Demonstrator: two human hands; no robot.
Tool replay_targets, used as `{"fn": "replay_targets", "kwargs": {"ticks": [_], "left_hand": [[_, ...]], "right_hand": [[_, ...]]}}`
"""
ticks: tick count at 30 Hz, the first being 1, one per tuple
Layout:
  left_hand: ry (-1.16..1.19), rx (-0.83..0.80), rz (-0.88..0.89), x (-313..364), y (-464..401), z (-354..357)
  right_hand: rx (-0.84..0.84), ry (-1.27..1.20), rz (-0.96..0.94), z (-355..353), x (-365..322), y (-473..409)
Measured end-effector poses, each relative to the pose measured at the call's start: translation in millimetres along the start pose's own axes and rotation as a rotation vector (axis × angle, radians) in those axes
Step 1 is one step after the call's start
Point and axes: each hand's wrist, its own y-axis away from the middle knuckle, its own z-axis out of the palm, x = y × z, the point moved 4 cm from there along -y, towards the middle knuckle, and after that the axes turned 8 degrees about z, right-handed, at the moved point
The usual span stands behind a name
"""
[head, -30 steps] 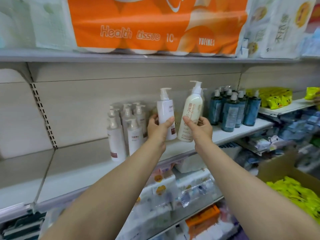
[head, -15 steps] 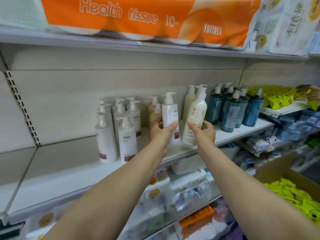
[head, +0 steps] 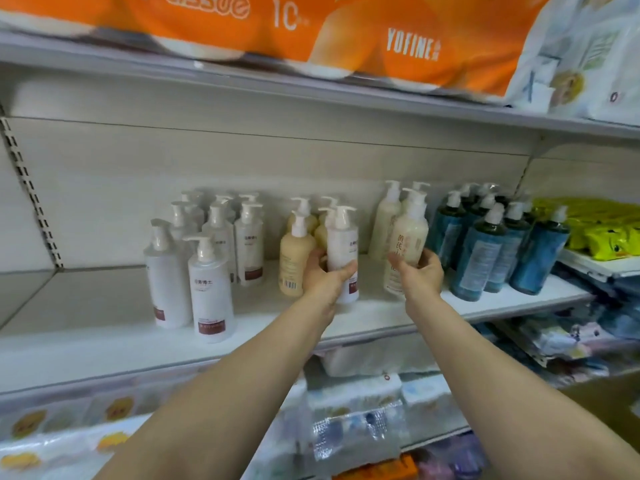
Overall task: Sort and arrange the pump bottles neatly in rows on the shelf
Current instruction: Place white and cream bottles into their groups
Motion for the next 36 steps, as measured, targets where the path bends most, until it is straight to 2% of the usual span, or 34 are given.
{"fn": "replay_targets", "kwargs": {"ticks": [9, 17, 25, 30, 36], "left_hand": [[-0.063, 0.124, 0.027, -13, -13, 16], [-0.126, 0.156, 0.02, -23, -17, 20], [-0.196, 0.165, 0.019, -27, -14, 26], [-0.251, 0.163, 0.007, -27, -12, 29], [-0.245, 0.167, -0.011, -23, -3, 30]], "right_hand": [[-0.083, 0.021, 0.02, 6, 3, -49], [-0.175, 0.07, 0.042, 10, 13, -79], [-0.144, 0.139, 0.038, 13, 19, -87], [-0.134, 0.058, 0.082, 11, 27, -82], [-0.021, 0.048, 0.13, 0, 30, -67]]}}
